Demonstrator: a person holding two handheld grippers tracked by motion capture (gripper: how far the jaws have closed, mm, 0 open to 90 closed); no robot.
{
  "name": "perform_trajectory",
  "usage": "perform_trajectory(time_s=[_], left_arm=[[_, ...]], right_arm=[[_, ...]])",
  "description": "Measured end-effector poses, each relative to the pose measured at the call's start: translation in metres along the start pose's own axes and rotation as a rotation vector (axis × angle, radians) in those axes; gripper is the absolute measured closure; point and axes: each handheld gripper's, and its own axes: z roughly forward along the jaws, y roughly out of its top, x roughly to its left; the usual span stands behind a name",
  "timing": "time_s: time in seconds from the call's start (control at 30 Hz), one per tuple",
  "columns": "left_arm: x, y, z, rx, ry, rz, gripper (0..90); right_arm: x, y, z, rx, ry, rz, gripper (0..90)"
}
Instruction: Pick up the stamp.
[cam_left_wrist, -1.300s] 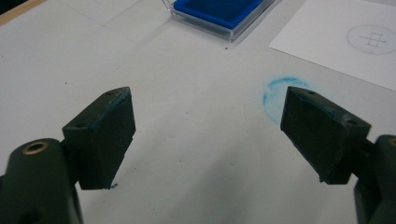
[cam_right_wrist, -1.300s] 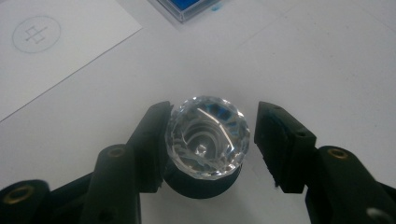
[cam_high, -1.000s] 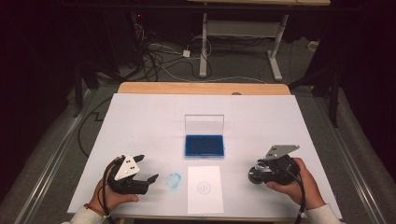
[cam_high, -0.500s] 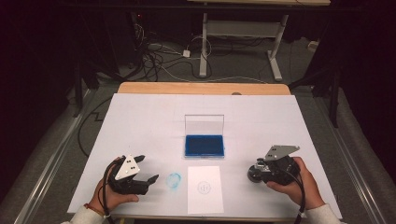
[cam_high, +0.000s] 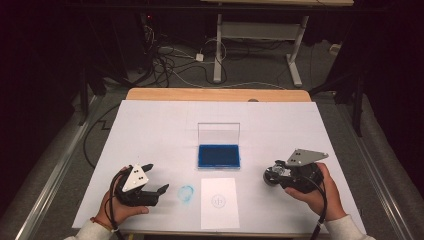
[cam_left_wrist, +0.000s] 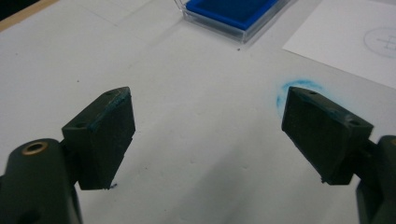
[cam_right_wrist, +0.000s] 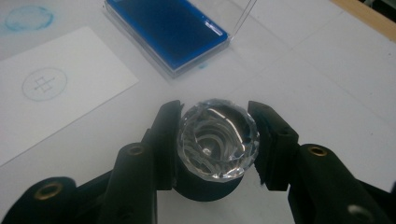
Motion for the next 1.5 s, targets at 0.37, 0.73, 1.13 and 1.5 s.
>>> perform_trajectory(time_s=[0.37,0.73,1.13,1.5], left_arm=[[0.001,-0.004,-0.002,0.02,0.002,-0.003,16.9],[0.001,-0.008,-0.003,0.049,0.009,-0.003,17.3],[0.003,-0.012,-0.007,0.046,0.02,-0.03,17.3],[0.005,-0.011,-0.005,0.046,0.019,-0.052,17.4]], right_arm=[[0.002,0.011,0.005,-0.053,0.004,-0.016,57.4],[0.004,0.025,0.009,-0.103,0.016,-0.025,57.5],[0.008,0.059,0.029,-0.174,0.049,-0.066,57.4],[0.015,0.089,0.052,-0.224,0.117,-0.097,57.5]])
